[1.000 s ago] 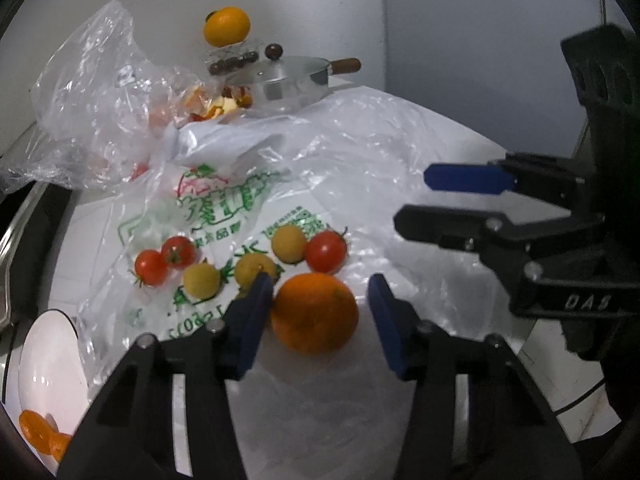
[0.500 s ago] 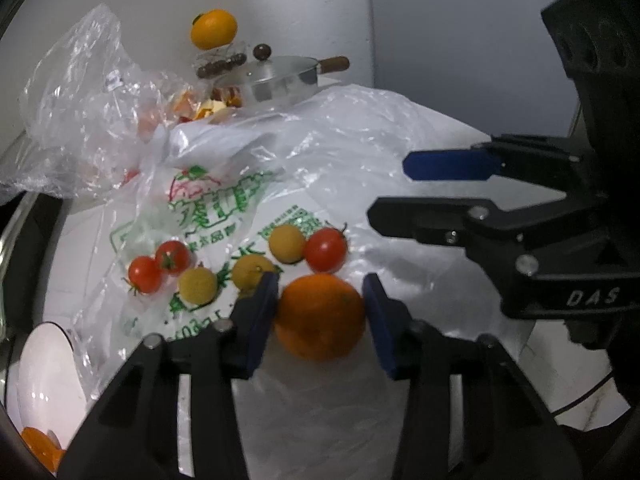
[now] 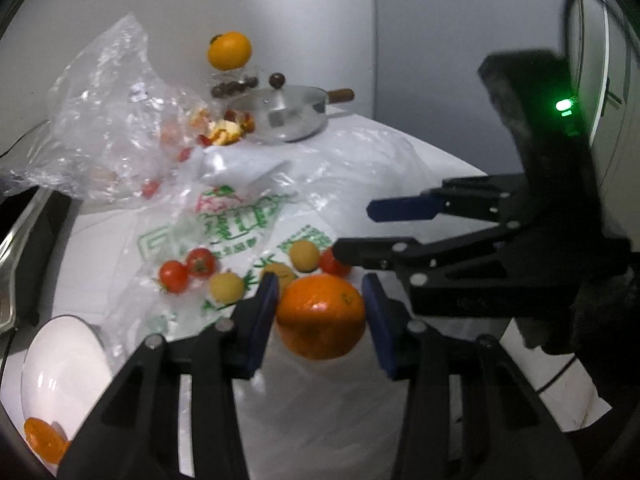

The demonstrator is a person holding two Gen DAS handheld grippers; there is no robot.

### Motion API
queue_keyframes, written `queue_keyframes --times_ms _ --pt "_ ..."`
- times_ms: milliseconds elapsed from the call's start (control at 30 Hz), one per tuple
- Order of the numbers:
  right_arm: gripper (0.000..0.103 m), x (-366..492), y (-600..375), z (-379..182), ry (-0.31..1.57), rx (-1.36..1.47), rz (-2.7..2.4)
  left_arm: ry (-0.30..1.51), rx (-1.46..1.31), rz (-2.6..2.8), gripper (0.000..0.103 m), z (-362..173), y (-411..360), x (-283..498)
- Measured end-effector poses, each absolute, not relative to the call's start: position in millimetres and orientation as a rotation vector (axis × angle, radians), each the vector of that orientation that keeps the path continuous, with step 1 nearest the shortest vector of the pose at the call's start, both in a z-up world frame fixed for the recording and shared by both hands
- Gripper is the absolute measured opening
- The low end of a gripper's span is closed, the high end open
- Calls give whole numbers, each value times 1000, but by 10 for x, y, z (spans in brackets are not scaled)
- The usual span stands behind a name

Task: Organize fruits
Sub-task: 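Grasp another mandarin with the left tool while the right tool grasps a red cherry tomato, then carry the mandarin and the cherry tomato over to the white plate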

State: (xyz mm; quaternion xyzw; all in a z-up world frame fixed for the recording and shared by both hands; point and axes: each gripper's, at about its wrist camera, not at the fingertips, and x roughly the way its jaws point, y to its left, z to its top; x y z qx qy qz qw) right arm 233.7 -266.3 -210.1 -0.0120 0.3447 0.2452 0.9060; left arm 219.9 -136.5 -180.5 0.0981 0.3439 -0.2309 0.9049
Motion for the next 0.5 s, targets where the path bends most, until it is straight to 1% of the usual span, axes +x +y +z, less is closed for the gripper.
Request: queue_keyframes --times_ms 67,267,367,500 --pt "49 2361 -2624 -2129 725 -39 501 705 192 -464 44 -1793 -1275 2182" --pt "45 2372 -2441 -2210 772 -122 494 692 152 -431 44 -1765 -1060 2159" --pt "37 2378 -2384 -2239 784 -156 479 683 141 -421 44 -1739 -978 2136" --pt "36 2399 -2338 -2254 793 -178 463 674 129 -409 44 -1710 -912 2123"
